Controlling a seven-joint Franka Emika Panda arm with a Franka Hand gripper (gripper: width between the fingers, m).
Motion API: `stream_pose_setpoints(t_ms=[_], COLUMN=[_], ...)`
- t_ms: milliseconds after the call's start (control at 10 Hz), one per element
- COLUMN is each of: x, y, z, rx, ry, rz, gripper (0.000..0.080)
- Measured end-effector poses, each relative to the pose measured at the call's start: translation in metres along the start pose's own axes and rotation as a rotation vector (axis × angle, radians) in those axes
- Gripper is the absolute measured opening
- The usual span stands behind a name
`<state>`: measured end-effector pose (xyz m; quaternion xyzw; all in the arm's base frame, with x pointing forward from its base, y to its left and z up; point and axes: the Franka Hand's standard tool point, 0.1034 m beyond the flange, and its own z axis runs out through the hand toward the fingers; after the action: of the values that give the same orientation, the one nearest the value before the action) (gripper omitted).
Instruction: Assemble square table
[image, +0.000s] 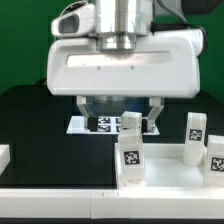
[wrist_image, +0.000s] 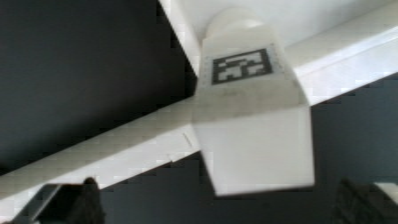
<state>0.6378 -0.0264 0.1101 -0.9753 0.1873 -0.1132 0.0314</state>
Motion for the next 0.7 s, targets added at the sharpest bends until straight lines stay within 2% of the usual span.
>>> stream_pose_setpoints(t_ms=[100,200,300,400,500,700], x=[-0.0038,-0.0054,-0.0032,-0.0068,-0.0056,-0.0056], y=[-0.0055,-0.0064,-0.0076,-0.0118,-0.0089,-0.0077], z=[0.0004,-0.0014,0.0006,0.0044,0.0039,0.0047], rx=[0.021,0.071,0.083,0.08,0.075,0.07], ry=[-0.051,-0.117,-0.119,-0.121,-0.118,-0.119], rz=[-0.02,-0.078,-0.114,-0.151,-0.238,-0.227], gripper=[0.0649,0.0649,0.0649,0.0649,0.0649,0.0649])
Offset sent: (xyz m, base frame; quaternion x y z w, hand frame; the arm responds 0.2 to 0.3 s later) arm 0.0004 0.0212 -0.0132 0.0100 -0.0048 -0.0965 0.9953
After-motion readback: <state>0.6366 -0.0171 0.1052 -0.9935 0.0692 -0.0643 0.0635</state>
